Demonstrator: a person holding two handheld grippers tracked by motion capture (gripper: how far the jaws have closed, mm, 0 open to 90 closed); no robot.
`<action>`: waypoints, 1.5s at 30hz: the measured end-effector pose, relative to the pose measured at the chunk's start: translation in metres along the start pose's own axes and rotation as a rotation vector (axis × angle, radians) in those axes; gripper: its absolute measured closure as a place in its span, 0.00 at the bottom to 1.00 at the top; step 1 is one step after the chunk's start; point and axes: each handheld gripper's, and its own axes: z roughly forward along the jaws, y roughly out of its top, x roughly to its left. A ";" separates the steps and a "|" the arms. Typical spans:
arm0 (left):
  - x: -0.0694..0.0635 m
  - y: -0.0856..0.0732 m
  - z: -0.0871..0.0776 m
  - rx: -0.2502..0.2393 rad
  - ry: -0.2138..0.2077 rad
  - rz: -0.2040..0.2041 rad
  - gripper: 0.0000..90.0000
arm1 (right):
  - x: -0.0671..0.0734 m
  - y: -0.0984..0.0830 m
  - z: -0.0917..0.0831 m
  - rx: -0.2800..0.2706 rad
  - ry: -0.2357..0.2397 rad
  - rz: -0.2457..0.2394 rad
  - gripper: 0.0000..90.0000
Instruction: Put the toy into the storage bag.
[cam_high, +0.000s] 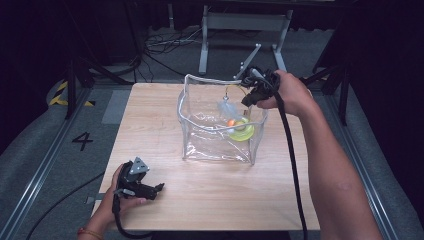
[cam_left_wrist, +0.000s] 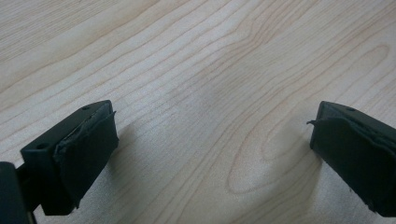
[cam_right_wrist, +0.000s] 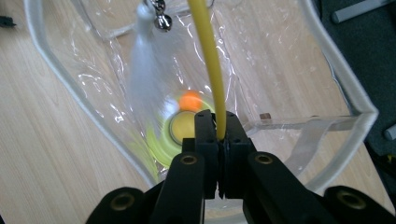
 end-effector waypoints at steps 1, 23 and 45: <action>0.000 0.000 0.000 -0.001 0.001 0.000 0.01 | 0.001 -0.001 0.003 0.009 0.005 -0.003 0.98; 0.000 0.000 0.000 -0.001 0.001 0.001 0.01 | 0.004 -0.021 0.041 0.092 0.076 -0.016 0.98; 0.000 0.000 0.000 -0.001 0.001 0.001 0.01 | 0.004 -0.026 0.040 0.075 0.066 -0.003 0.97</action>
